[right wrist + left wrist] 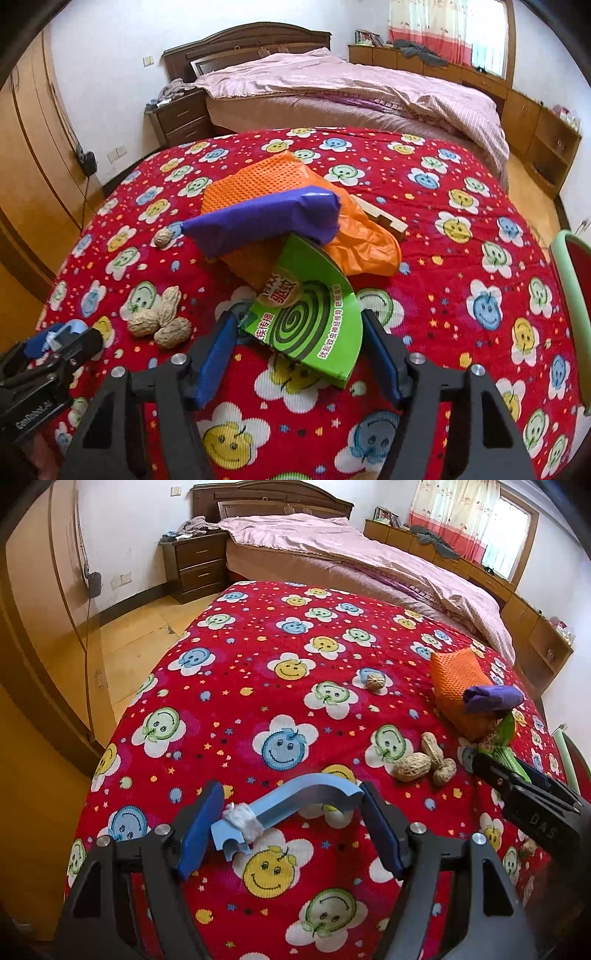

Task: Collect trash
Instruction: 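Carry the clip and green box over the red bucket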

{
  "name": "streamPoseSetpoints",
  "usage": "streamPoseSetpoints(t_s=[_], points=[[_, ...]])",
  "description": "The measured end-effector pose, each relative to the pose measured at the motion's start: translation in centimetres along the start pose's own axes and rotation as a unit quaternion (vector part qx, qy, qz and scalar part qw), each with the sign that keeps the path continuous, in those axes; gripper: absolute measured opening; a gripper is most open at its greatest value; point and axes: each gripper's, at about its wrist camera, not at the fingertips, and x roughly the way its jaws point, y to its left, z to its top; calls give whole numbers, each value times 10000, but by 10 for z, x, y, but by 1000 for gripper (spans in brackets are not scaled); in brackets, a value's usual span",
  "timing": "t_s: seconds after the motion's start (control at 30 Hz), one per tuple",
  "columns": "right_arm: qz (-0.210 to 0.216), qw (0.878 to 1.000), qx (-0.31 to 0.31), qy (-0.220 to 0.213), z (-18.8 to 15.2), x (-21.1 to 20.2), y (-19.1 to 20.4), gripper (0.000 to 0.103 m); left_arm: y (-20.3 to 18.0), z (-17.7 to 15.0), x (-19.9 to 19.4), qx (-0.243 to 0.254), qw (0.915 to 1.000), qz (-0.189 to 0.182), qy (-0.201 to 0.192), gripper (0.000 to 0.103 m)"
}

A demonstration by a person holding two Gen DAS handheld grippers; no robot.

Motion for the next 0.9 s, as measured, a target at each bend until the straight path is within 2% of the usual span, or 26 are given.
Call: streamPoseSetpoints(t_s=[0.33, 0.9], points=[[352, 9984, 399, -206, -15, -39, -23, 70, -17, -1, -16, 141, 9997, -150, -98, 75], [346, 9919, 851, -874, -38, -114, -65, 70, -73, -5, -53, 672, 9956, -518, -394, 75]])
